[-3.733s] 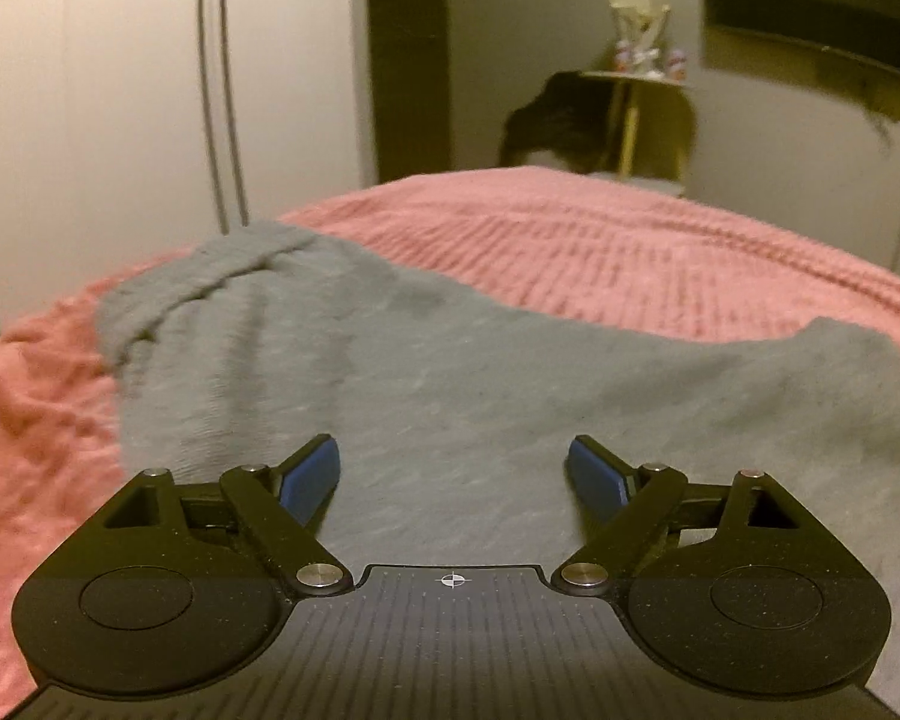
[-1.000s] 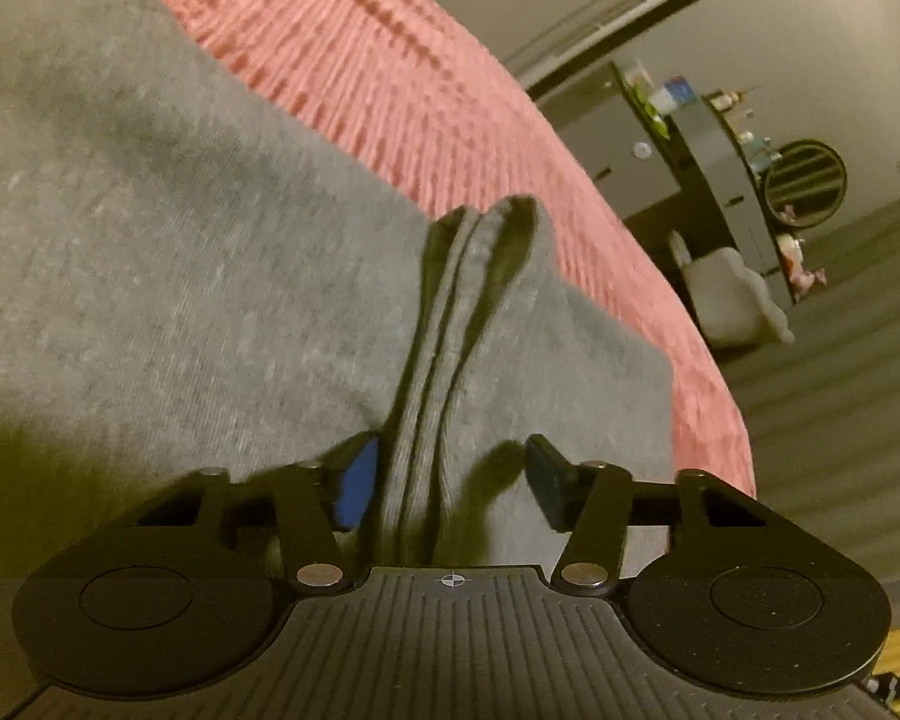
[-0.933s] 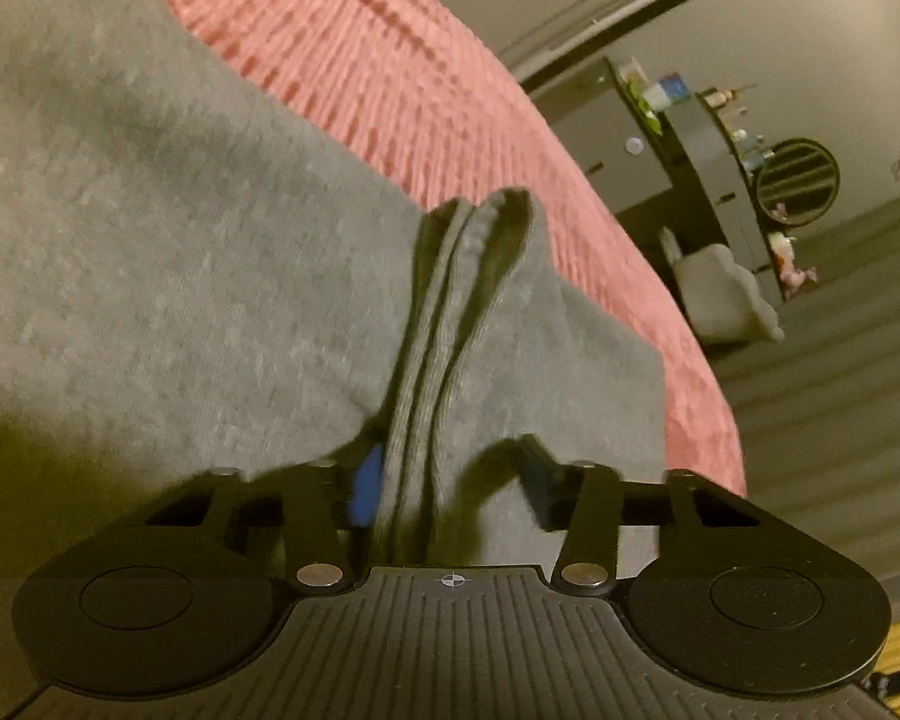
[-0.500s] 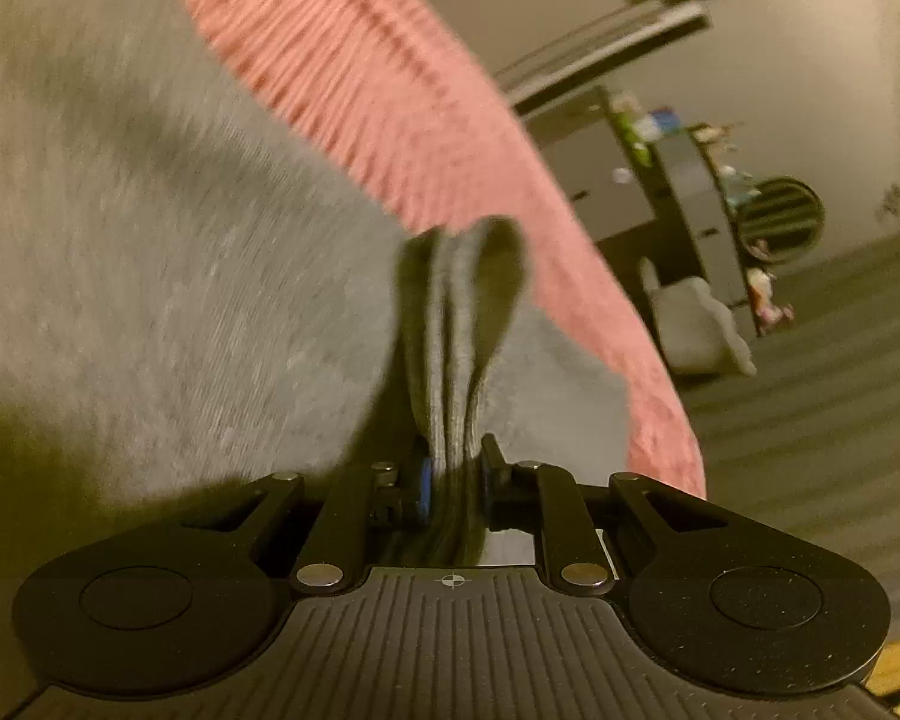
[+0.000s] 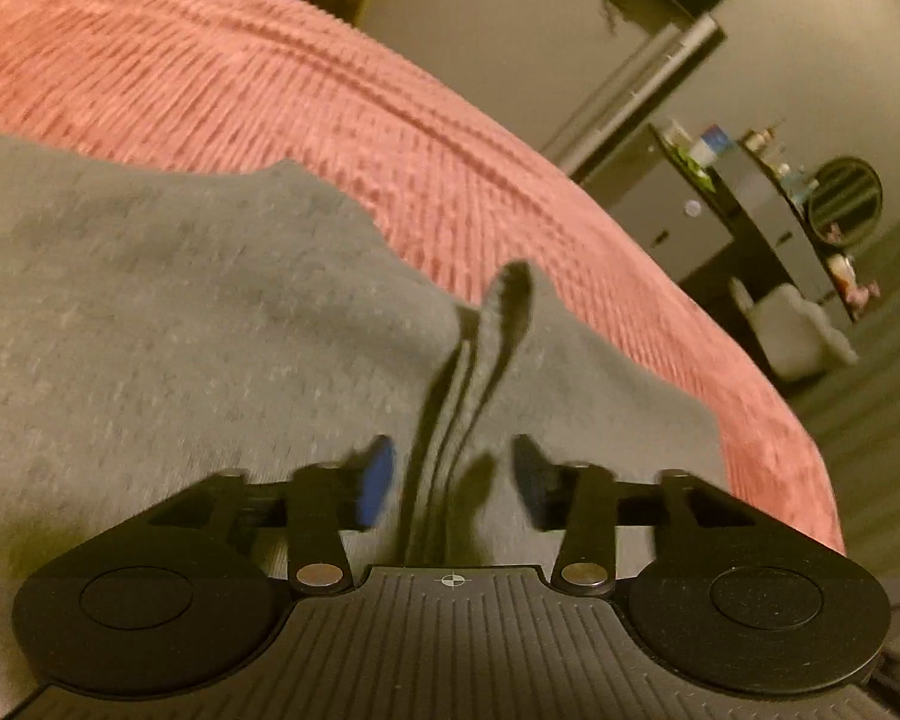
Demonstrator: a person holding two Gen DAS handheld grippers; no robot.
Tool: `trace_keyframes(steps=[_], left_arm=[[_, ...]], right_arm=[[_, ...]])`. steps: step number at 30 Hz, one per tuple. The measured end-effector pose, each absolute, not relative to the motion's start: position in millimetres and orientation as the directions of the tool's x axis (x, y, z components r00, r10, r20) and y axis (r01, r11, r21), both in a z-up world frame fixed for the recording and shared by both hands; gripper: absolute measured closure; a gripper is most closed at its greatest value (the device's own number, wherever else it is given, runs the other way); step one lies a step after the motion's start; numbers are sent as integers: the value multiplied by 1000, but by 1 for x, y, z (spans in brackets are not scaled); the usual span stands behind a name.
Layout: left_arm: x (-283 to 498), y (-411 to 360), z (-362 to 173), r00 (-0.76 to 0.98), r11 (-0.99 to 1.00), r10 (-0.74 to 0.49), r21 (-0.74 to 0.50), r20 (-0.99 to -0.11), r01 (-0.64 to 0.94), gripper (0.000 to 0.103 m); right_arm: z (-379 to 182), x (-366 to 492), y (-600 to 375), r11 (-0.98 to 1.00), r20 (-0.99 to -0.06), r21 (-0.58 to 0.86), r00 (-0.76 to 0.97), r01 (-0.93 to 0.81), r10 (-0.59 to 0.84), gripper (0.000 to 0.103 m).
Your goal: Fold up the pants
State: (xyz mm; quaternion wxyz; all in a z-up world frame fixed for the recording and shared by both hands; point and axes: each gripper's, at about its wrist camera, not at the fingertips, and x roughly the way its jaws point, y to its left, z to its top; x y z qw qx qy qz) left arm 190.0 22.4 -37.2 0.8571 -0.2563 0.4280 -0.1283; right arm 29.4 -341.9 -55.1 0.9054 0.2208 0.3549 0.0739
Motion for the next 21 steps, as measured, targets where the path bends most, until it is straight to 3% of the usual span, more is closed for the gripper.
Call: trace_keyframes(steps=[4,7,11,14,21], left_arm=[[207,12,-43,595,826,-446,-563,-668,-13,46],[215,6,-53,580,840,-439,-542,-687,-6,48],[219,-5,-56,592,865,-410,-501,-694,12,61],[217,-15,-54,602,893,-379,-449,-703,38,65],[211,-20,-52,615,913,-350,-403,-707,56,68]], right_arm=[[-53,41,-323,926,-604,377,755,-11,255,77],[-62,56,-314,944,-636,330,736,-12,232,77],[-76,73,-309,954,-651,299,735,15,192,84],[-79,76,-301,970,-615,244,775,10,147,85],[-83,80,-298,974,-625,225,769,10,136,85]])
